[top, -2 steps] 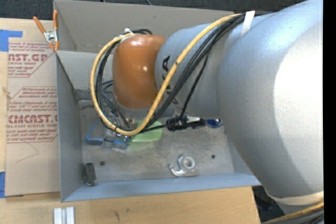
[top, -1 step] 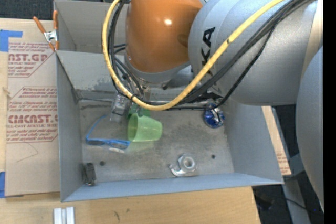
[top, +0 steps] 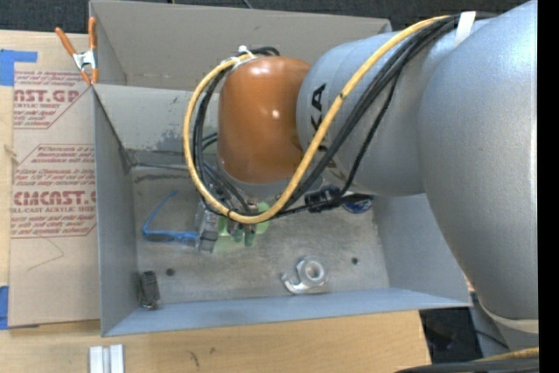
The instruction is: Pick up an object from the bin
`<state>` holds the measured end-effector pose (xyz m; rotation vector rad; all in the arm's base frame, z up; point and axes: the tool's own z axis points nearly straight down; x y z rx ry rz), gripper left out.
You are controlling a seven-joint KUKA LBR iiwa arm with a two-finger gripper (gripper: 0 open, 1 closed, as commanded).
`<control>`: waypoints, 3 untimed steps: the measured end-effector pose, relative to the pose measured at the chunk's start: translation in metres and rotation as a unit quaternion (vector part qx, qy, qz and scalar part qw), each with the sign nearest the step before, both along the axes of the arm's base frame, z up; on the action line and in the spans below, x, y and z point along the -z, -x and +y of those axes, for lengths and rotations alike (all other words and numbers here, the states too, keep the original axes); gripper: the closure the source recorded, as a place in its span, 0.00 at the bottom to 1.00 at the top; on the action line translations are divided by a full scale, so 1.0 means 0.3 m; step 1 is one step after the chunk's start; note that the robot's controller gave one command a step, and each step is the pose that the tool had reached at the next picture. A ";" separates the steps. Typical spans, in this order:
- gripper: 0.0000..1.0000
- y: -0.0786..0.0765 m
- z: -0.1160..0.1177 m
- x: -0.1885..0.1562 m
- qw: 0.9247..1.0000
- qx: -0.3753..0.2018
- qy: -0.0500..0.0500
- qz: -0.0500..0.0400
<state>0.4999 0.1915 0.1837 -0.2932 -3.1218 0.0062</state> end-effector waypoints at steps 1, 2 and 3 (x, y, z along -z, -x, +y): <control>1.00 0.009 0.008 -0.322 1.000 -0.005 -0.004 -0.008; 1.00 0.014 -0.212 0.044 0.998 -0.068 -0.001 0.000; 0.00 0.009 -0.205 0.032 0.998 -0.069 -0.002 -0.003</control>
Offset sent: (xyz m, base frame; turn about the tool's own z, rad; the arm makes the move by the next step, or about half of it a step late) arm -0.0044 0.0013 0.0922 -0.0084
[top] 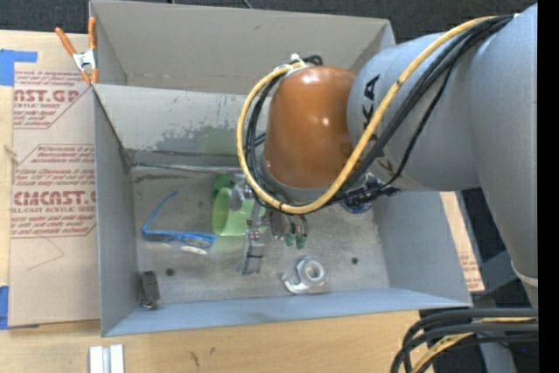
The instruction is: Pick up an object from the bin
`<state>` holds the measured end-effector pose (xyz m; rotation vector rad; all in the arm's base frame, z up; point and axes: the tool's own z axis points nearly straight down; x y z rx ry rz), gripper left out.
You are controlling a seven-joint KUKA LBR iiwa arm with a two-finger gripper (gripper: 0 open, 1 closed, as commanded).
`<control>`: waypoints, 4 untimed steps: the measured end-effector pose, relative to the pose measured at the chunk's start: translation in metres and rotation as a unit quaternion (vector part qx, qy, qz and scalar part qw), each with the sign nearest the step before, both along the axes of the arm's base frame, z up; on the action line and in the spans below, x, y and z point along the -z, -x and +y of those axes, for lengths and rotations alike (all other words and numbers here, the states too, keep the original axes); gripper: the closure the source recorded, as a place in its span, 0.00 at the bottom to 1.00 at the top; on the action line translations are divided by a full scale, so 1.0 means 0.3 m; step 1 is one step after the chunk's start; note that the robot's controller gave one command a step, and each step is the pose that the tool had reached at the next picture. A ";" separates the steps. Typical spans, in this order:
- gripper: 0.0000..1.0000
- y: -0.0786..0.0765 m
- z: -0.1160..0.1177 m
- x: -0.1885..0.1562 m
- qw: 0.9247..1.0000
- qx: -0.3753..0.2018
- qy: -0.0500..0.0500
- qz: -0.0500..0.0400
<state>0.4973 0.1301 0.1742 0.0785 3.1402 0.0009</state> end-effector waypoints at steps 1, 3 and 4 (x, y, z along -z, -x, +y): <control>0.00 -0.183 -0.120 -0.037 0.993 -0.114 0.001 -0.003; 0.00 -0.215 -0.033 0.349 0.983 -0.182 0.001 0.000; 1.00 -0.216 -0.024 0.347 0.983 -0.182 0.000 -0.001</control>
Offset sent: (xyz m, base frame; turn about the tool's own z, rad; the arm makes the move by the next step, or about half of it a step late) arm 0.0533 -0.0348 0.0108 -0.2307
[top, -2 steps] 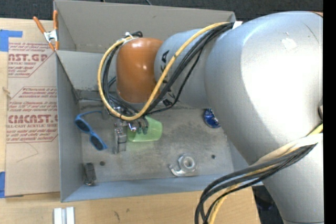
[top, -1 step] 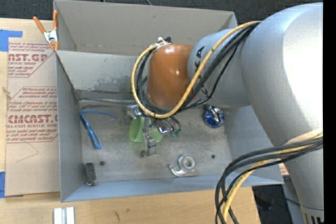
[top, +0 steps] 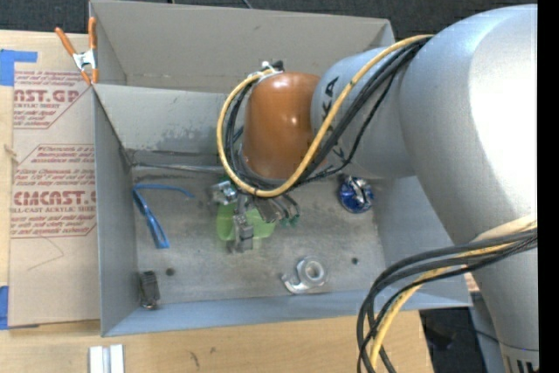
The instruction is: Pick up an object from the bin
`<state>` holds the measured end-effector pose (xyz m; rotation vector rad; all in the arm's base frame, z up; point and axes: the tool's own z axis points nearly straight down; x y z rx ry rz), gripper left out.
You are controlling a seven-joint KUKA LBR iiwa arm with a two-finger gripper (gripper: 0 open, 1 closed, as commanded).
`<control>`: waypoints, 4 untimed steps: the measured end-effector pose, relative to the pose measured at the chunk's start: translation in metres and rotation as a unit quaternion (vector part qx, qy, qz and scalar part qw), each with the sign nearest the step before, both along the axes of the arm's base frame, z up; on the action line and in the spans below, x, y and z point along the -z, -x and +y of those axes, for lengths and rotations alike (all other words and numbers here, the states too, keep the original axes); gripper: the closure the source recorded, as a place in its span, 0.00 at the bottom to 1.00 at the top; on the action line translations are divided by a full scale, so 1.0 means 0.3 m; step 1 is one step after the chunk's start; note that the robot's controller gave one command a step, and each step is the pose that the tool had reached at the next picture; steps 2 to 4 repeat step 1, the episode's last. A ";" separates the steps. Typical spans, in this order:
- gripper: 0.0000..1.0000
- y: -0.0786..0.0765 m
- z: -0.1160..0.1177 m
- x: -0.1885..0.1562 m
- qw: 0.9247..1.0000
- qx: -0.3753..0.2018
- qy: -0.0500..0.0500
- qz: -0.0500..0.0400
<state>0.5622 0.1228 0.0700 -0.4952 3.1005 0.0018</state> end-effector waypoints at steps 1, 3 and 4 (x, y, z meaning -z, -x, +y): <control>1.00 0.067 0.032 -0.581 1.000 0.018 -0.001 -0.004; 1.00 0.067 0.032 -0.581 1.000 0.018 -0.001 -0.004; 1.00 0.067 0.032 -0.581 1.000 0.018 -0.001 -0.004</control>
Offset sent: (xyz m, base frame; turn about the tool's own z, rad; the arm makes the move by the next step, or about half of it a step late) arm -0.0217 0.0089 0.1693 0.0367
